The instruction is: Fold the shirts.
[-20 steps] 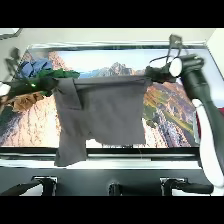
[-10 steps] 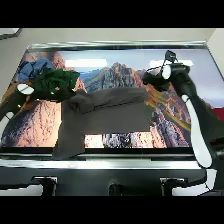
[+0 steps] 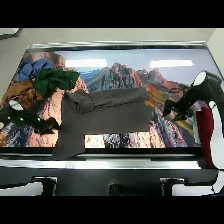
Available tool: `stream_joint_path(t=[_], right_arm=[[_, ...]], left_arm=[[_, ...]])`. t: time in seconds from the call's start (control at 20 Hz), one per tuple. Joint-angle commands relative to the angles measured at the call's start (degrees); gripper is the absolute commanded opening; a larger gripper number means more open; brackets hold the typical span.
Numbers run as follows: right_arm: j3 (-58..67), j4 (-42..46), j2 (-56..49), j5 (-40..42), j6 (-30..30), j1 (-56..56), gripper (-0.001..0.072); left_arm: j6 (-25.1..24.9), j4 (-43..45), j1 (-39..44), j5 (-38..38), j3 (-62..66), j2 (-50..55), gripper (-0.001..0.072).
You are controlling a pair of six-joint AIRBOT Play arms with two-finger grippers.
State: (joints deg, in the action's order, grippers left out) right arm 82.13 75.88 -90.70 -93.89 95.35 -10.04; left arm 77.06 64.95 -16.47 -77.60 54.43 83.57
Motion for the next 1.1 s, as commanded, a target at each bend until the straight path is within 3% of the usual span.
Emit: stream_joint_path(t=[0.0, 0.05, 0.15, 0.25, 0.3, 0.6, 0.7, 0.75, 0.8, 0.95, 1.05], right_arm=[[-6.1, -3.9, 1.0, 1.8, -2.5, -1.1, 0.0572], [-6.8, -4.0, 0.9, 3.0, -2.4, -1.1, 0.0572], [-9.5, -5.5, 0.9, 6.2, -2.9, -1.1, 0.0572], [-13.2, -9.5, 0.7, 11.4, -3.8, -1.1, 0.0572], [-14.8, -12.4, 0.3, 13.9, -4.3, -1.1, 0.0572], [-16.5, -15.4, -3.9, 22.1, -3.8, 6.7, 0.055], [-16.6, -15.5, -4.3, 23.0, -1.7, 9.0, 0.0443], [-16.5, -15.6, -4.2, 23.7, -1.4, 10.1, 0.0296], [-16.1, -16.1, -4.2, 24.5, -1.5, 10.7, 0.0065], [-10.2, -15.6, 0.0, 24.5, -4.6, 10.5, 0.0041], [-1.0, -9.9, 7.6, 26.3, -5.2, 10.2, 0.0041]], left_arm=[[-2.8, -3.8, -0.9, 5.5, -6.5, -0.5, 0.0542], [-3.5, -5.9, -0.9, 6.6, -6.5, -0.4, 0.0524], [-3.6, -8.7, -0.9, 9.0, -6.5, -0.4, 0.0328], [-4.6, -10.4, -1.0, 9.2, -6.5, -0.4, 0.0077], [-5.7, -10.6, -1.0, 9.1, -6.5, -0.5, 0.0033], [-6.8, -10.6, -1.0, 8.7, -6.5, -2.0, 0.0033], [-6.8, -10.6, -1.0, 8.7, -6.5, -2.6, 0.0033], [-6.8, -10.6, -1.0, 8.6, -6.4, -2.8, 0.0033], [-6.8, -10.5, -1.0, 8.0, -5.6, -2.8, 0.0033], [-6.8, -10.0, -1.0, 3.5, 3.2, -5.8, 0.0031], [-3.8, -8.1, -1.0, 2.8, 14.8, -12.7, 0.003]])
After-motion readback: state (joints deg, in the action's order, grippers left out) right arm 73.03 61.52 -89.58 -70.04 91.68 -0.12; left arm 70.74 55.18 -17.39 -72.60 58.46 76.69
